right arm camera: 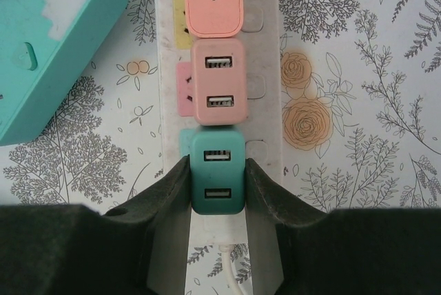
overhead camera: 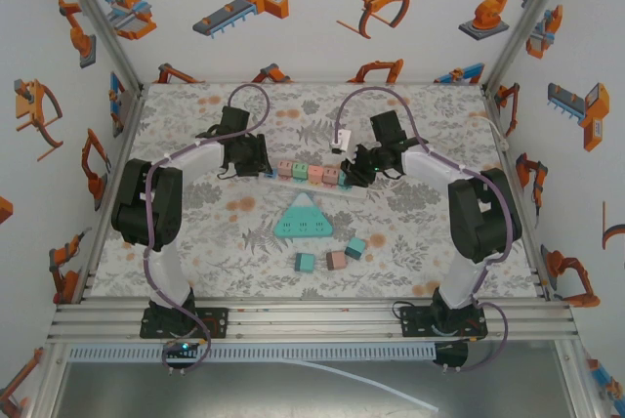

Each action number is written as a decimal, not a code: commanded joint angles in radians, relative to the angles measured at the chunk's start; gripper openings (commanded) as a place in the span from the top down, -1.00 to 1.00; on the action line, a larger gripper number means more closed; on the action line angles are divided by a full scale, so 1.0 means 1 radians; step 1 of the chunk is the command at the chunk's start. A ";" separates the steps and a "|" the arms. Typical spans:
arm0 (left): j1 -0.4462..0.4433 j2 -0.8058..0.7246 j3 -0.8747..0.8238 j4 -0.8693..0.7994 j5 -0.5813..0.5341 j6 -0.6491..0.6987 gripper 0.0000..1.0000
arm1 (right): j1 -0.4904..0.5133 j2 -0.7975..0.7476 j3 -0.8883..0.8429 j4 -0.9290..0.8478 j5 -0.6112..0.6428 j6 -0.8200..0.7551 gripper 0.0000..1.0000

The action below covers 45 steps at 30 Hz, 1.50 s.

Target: Pull the plug off the socket

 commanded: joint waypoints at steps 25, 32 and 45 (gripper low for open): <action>-0.017 0.149 -0.048 -0.137 -0.157 0.049 0.03 | 0.071 -0.053 0.113 0.014 -0.025 0.018 0.74; -0.017 0.149 -0.048 -0.138 -0.156 0.048 0.03 | 0.072 -0.084 0.081 0.043 -0.039 0.019 0.75; -0.012 0.082 -0.028 -0.151 -0.106 0.050 0.03 | 0.070 -0.212 0.023 0.112 0.018 0.187 0.78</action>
